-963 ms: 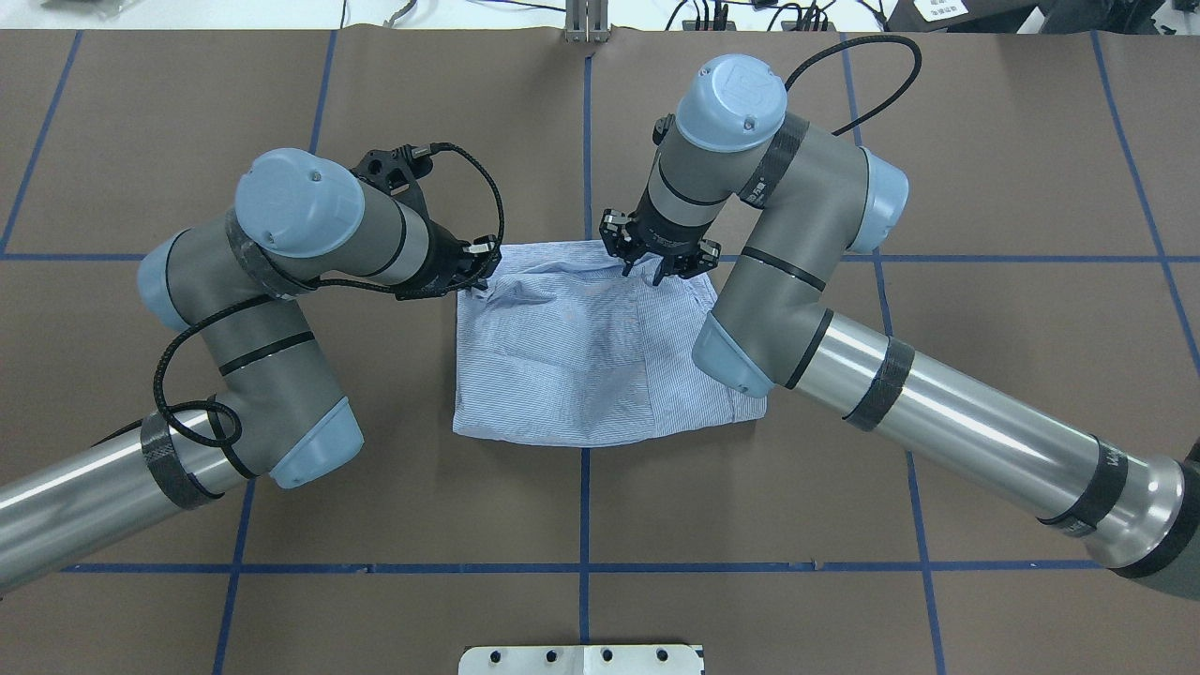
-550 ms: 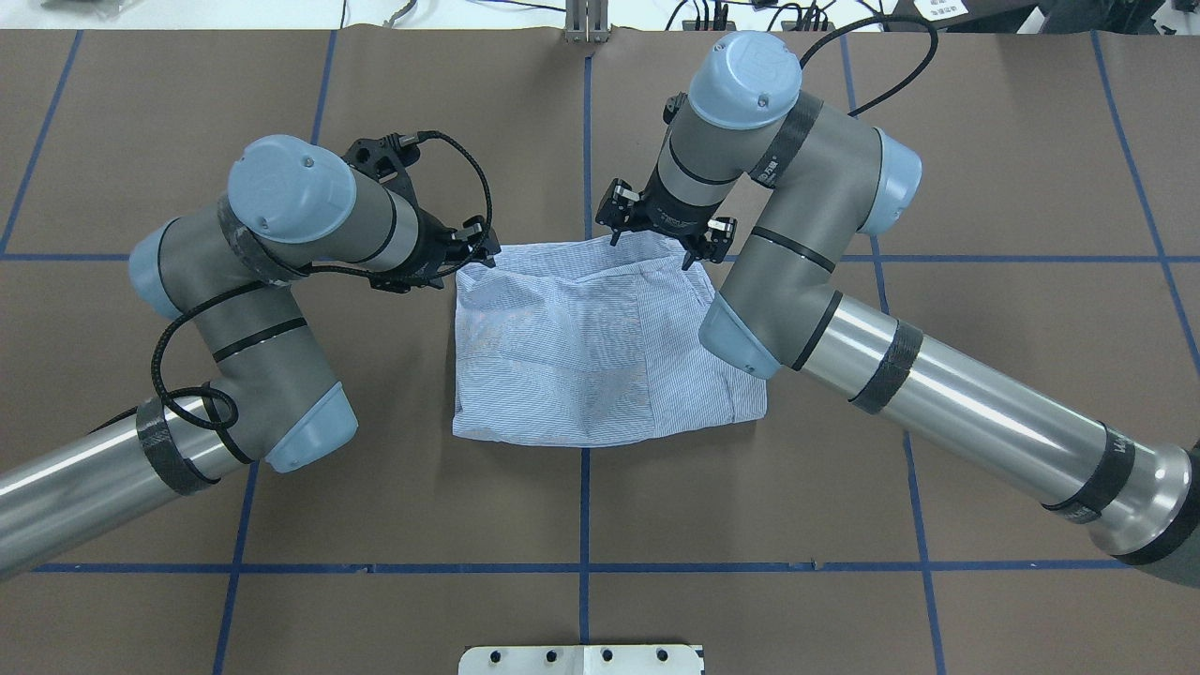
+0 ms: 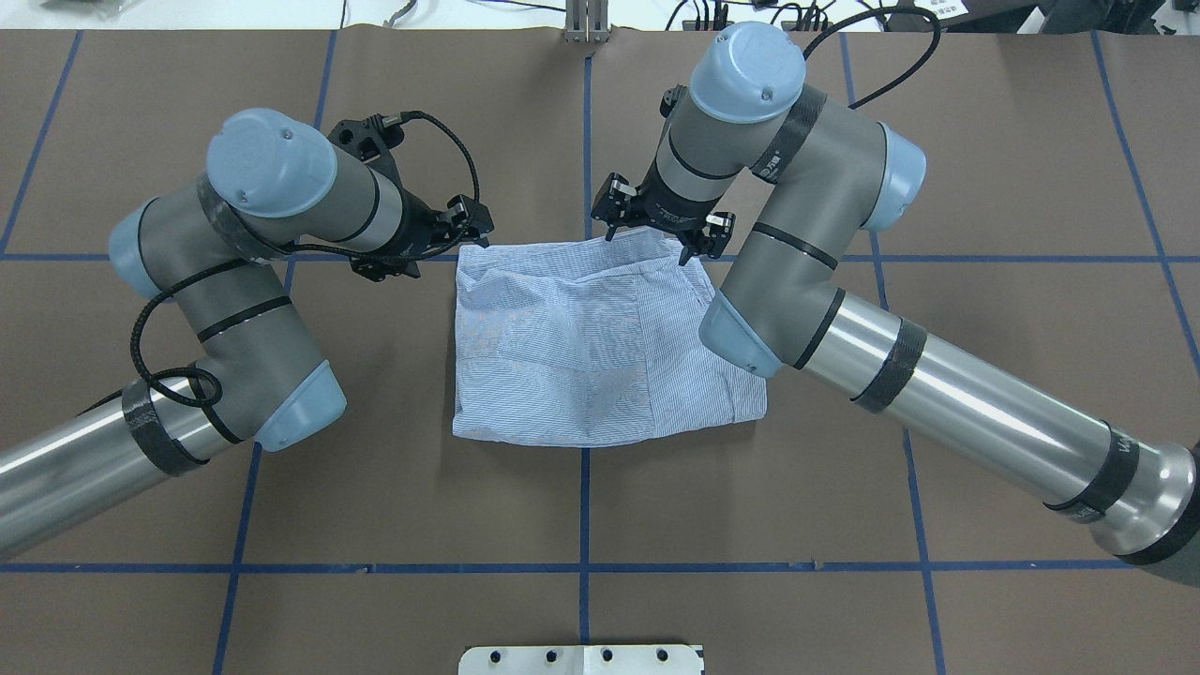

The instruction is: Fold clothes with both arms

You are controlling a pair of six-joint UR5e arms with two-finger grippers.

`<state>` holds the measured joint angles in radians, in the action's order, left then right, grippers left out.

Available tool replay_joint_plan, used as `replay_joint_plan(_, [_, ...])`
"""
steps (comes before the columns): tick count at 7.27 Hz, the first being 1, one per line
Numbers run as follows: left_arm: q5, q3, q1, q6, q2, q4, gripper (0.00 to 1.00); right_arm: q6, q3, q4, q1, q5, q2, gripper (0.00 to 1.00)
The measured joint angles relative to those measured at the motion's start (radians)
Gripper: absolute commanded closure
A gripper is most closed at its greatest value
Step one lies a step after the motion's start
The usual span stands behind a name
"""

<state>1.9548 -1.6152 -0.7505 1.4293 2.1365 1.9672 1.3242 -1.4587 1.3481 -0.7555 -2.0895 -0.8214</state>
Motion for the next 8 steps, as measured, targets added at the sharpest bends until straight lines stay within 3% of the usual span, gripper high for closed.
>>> replay_joint_plan(3, [0.066,-0.113,-0.148,-0.309,-0.083,-0.121,0.01,-0.326,-0.13,0.112,-0.149,-0.027,-0.154,0.0])
replay_joint_plan(5, [0.167,-0.192,-0.313,-0.582,-0.24,-0.135,0.01,-0.652,-0.203,0.231,-0.327,-0.128,-0.27,0.0])
replay_joint_plan(8, [0.283,-0.226,-0.576,-1.037,-0.492,-0.138,0.01,-1.089,-0.243,0.261,-0.55,-0.217,-0.521,0.0])
